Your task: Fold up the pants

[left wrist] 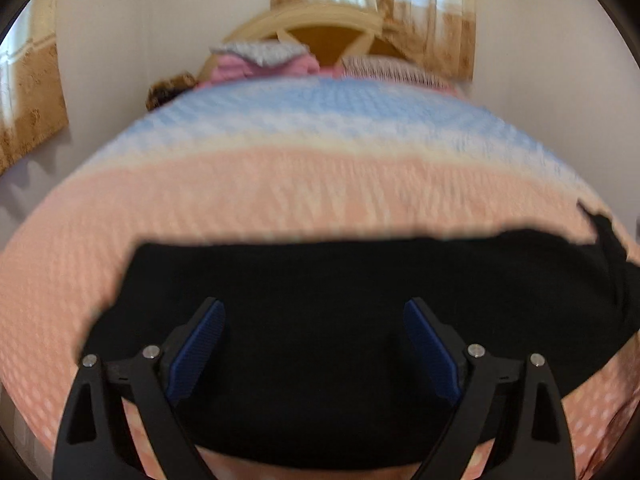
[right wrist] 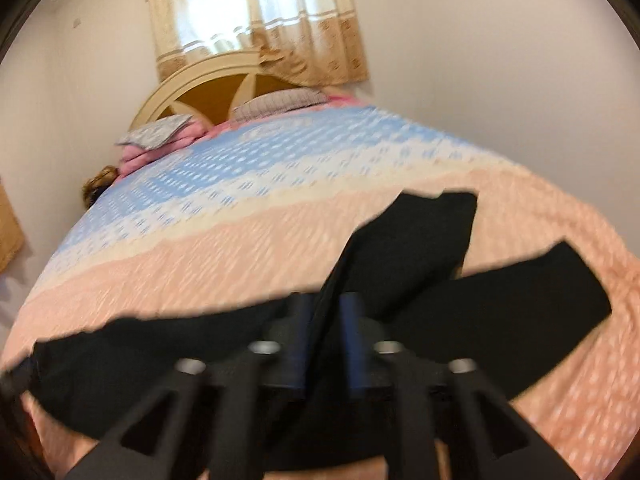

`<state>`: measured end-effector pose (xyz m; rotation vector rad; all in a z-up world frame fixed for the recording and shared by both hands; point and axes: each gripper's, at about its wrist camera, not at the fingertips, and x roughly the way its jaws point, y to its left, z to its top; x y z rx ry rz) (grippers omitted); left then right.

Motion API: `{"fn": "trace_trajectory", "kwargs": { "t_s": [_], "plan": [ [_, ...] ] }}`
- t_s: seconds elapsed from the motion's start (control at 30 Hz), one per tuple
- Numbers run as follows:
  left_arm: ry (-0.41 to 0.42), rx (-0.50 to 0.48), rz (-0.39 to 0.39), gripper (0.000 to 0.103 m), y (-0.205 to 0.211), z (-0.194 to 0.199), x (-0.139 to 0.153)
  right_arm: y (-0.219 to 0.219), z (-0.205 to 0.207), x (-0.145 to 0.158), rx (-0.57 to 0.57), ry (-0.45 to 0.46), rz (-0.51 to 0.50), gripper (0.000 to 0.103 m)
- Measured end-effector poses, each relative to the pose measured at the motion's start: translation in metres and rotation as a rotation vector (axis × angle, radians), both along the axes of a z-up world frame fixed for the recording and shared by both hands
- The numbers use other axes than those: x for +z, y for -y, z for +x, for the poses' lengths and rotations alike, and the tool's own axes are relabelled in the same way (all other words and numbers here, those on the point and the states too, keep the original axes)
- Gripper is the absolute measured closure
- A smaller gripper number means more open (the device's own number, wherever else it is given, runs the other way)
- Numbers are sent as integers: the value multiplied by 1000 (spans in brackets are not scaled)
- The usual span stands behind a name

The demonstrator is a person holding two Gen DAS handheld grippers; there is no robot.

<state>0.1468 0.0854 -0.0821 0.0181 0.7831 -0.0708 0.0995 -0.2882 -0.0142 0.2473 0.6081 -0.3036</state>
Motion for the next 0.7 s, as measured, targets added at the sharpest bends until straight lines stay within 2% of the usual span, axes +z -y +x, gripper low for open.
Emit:
{"fn": "trace_trajectory", "kwargs": {
  "t_s": [0.03, 0.07, 0.13, 0.23, 0.3, 0.37, 0.47, 0.5, 0.57, 0.6, 0.63, 0.7],
  "plan": [
    [-32, 12, 8, 10, 1, -1, -8, 8, 9, 3, -4, 11, 6, 23],
    [-49, 28, 8, 8, 3, -3, -19, 15, 19, 5, -6, 29, 18, 20],
    [3, 34, 15, 8, 2, -13, -17, 34, 46, 11, -7, 52, 34, 20],
    [-14, 39, 27, 6, 2, -10, -16, 58, 93, 7, 3, -1, 53, 20],
    [-15, 44, 26, 3, 2, -7, -17, 80, 132, -6, -87, -117, 39, 20],
    [-12, 44, 36, 2, 3, -6, -19, 102, 160, -22, -155, -196, 67, 20],
    [-11, 45, 40, 0, 9, -7, -23, 127, 187, -50, -249, -326, 81, 23],
    [-12, 46, 40, 0, 9, -5, -25, 134, 192, -61, -266, -378, 102, 31],
    [-14, 47, 46, 0, 11, -3, -26, 136, 192, -67, -275, -414, 65, 58],
    [-13, 48, 48, 0, 11, -3, -26, 136, 187, -64, -267, -400, 46, 91],
    [-13, 49, 50, 0, 11, -3, -26, 139, 181, -61, -245, -381, 72, 96],
    [-15, 50, 51, 0, 11, -3, -25, 150, 159, -51, -211, -304, 177, 96]
  ]
}}
